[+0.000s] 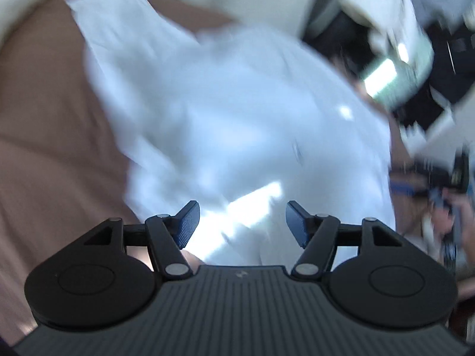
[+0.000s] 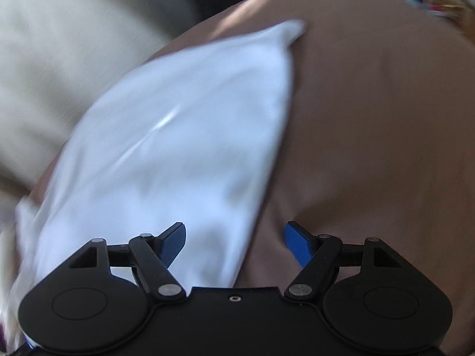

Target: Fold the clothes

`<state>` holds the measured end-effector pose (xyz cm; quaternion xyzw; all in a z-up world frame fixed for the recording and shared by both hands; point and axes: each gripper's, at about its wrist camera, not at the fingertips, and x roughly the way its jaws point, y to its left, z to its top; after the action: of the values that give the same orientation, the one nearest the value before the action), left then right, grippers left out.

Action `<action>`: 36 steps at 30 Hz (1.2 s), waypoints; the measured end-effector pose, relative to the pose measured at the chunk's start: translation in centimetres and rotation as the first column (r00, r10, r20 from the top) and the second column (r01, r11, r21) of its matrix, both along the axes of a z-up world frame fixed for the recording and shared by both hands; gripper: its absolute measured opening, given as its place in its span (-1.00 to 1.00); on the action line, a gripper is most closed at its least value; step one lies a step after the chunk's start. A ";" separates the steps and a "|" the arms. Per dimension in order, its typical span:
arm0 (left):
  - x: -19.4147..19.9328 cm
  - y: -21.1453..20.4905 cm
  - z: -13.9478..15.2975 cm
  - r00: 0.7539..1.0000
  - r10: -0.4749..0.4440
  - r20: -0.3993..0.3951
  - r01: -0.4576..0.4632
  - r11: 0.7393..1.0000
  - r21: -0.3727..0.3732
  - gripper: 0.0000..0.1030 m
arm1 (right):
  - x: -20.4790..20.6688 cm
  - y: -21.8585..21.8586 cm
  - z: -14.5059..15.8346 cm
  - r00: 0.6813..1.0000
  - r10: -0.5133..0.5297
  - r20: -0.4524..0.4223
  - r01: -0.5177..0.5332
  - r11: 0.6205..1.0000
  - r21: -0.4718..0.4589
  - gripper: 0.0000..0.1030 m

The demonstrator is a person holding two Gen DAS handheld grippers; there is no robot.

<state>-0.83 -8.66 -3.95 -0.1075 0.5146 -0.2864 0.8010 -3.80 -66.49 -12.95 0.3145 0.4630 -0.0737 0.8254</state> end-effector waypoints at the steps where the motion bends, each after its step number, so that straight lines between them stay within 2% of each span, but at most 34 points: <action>1: -0.7 -0.8 -0.7 0.999 -0.038 -0.032 0.038 0.999 0.013 0.24 | -0.8 0.9 0.0 0.999 0.047 0.010 -0.047 0.999 0.025 0.52; 2: -1.1 -1.1 -1.7 0.995 -0.058 -0.086 0.059 0.998 0.013 0.24 | -1.6 1.9 -0.2 0.995 0.098 0.020 -0.099 0.993 0.056 0.52; 4: -1.5 -1.3 -3.0 0.980 -0.092 -0.176 0.084 0.995 -0.055 0.24 | -3.1 4.0 -0.6 0.980 0.195 0.037 -0.198 0.974 0.112 0.52; 6: -1.5 -1.3 -3.4 0.973 -0.093 -0.213 0.073 0.992 -0.100 0.24 | -4.2 6.2 -1.3 0.953 0.300 0.040 -0.303 0.941 0.154 0.52; 9: -1.5 -2.1 -3.3 0.978 -0.108 -0.178 0.098 0.993 -0.066 0.32 | -4.9 8.9 -2.3 0.921 0.389 0.021 -0.389 0.915 0.105 0.52; 12: -1.0 -3.4 -4.0 0.980 -0.125 -0.153 0.122 0.992 -0.029 0.49 | -4.3 9.5 -2.4 0.941 0.329 0.073 -0.335 0.938 0.087 0.55; 14: -1.4 -3.7 -3.9 0.987 -0.098 -0.130 0.096 0.995 -0.022 0.49 | -3.7 10.1 -2.2 0.944 0.309 0.117 -0.319 0.945 0.074 0.46; 15: -1.9 -4.1 -3.8 0.989 -0.109 -0.100 0.110 0.994 0.003 0.33 | -3.4 10.5 -2.1 0.941 0.310 0.136 -0.320 0.945 0.063 0.07; 16: -2.4 -4.6 -3.5 0.987 -0.148 -0.055 0.151 0.987 0.055 -0.38 | -3.2 10.9 -2.0 0.938 0.311 0.154 -0.322 0.945 0.052 -0.71; 17: -3.0 -4.9 -3.2 0.985 -0.171 -0.016 0.172 0.979 0.112 -0.87 | -2.7 11.2 -1.9 0.936 0.324 0.142 -0.332 0.943 0.037 -0.81; 19: -3.8 -4.2 -2.5 0.985 -0.171 -0.016 0.172 0.981 0.092 -0.87 | -3.5 12.2 -0.7 0.933 0.340 0.121 -0.340 0.940 -0.021 -0.82; 21: -4.8 -3.4 -1.5 0.985 -0.172 -0.035 0.174 0.983 0.060 -0.87 | -5.5 13.5 2.1 0.911 0.409 0.060 -0.399 0.908 -0.130 -0.82; 23: -6.1 -3.0 -0.6 0.980 -0.197 -0.023 0.198 0.978 0.066 -0.87 | -7.7 13.3 3.4 0.896 0.442 0.042 -0.428 0.885 -0.186 -0.84; 25: -7.3 -3.0 -0.8 0.972 -0.230 -0.051 0.233 0.971 0.055 -0.88 | -7.7 13.1 2.4 0.902 0.430 0.037 -0.417 0.890 -0.183 -0.86; 27: -8.3 -3.7 -1.5 0.965 -0.256 -0.053 0.260 0.960 0.104 -0.88 | -7.8 12.9 1.4 0.908 0.418 0.032 -0.406 0.896 -0.179 -0.85; 30: -9.1 -4.5 -1.5 0.954 -0.300 -0.009 0.296 0.935 0.193 -0.86 | -7.9 12.5 -0.1 0.917 0.399 0.024 -0.389 0.904 -0.175 -0.68; 32: -9.4 -4.4 -0.6 0.947 -0.321 0.020 0.311 0.928 0.205 -0.82 | -7.9 12.2 0.0 0.915 0.401 0.041 -0.389 0.905 -0.172 -0.44; 33: -9.6 -4.4 -0.1 0.943 -0.332 0.034 0.318 0.924 0.211 -0.81 | -7.8 12.0 0.5 0.911 0.408 0.061 -0.394 0.903 -0.171 -0.21; 34: -9.7 -4.4 0.4 0.938 -0.343 0.050 0.325 0.920 0.217 -0.78 | -7.9 11.3 1.0 0.914 0.395 0.090 -0.377 0.912 -0.162 -0.12; 36: -10.2 -4.3 2.4 0.924 -0.368 0.101 0.339 0.913 0.229 -0.38 | -7.6 9.4 2.0 0.929 0.331 0.168 -0.315 0.942 -0.115 -0.04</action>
<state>-11.02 -12.96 -1.54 0.0924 0.4942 -0.3784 0.7772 -11.36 -57.05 -10.98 0.2036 0.4263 0.0726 0.8784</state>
